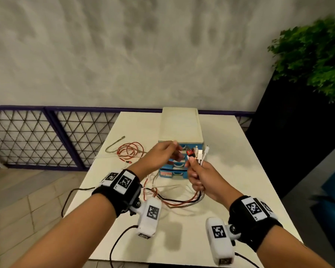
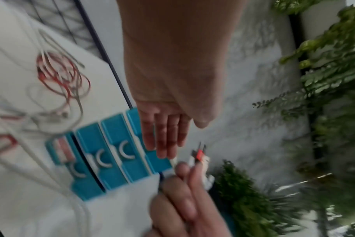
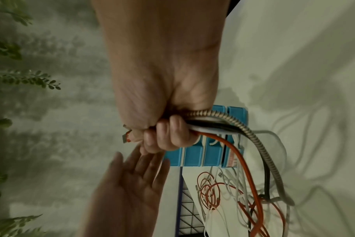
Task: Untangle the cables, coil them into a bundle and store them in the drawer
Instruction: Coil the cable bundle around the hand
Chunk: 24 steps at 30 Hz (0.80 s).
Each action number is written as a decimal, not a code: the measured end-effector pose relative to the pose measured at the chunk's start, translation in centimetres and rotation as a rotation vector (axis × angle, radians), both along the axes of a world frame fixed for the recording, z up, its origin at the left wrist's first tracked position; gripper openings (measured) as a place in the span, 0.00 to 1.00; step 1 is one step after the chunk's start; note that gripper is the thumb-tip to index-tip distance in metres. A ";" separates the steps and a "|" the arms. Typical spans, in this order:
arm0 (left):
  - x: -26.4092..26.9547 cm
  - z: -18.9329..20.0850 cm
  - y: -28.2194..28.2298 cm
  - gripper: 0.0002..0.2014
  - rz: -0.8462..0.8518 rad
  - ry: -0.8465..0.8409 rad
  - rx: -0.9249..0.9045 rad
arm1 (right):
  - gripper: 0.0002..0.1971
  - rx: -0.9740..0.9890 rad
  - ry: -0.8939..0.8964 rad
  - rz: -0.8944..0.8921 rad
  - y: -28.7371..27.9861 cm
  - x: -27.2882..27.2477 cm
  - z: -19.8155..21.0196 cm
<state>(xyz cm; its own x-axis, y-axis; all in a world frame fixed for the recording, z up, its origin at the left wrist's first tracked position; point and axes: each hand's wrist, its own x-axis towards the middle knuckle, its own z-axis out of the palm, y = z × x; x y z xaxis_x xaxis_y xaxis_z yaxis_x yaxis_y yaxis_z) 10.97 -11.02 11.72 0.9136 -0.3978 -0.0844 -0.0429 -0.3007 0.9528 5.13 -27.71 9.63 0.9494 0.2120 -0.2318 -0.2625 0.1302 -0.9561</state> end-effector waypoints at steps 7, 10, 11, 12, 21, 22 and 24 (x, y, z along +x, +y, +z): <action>-2.0 0.6 -4.2 0.12 0.090 0.058 -0.219 | 0.17 -0.121 -0.022 0.059 1.6 -0.3 2.0; -2.1 0.5 -4.0 0.15 0.158 -0.100 -0.243 | 0.17 -0.147 -0.019 0.078 1.7 -0.2 2.4; -2.1 0.7 -3.9 0.13 0.159 -0.161 -0.234 | 0.16 -0.147 -0.016 0.082 1.7 -0.2 2.5; -2.1 0.8 -3.8 0.11 0.157 -0.202 -0.224 | 0.16 -0.144 -0.012 0.088 1.8 -0.1 2.5; -2.0 1.4 -2.3 0.21 0.034 -0.170 -0.146 | 0.13 -0.165 0.007 0.166 1.9 -0.2 2.7; -1.9 1.5 -2.1 0.21 0.008 -0.156 -0.138 | 0.16 -0.183 0.007 0.183 1.8 -0.3 2.9; -1.7 1.9 -1.7 0.18 -0.047 -0.114 -0.124 | 0.19 -0.202 0.001 0.210 1.8 -0.5 3.2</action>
<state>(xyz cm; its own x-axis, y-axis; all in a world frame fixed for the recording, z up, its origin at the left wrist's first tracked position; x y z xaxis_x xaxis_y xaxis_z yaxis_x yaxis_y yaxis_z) 9.32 -12.76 13.62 0.8944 -0.4415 0.0712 -0.1642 -0.1761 0.9706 4.59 -25.90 12.82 0.8893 0.3532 -0.2904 -0.2646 -0.1203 -0.9568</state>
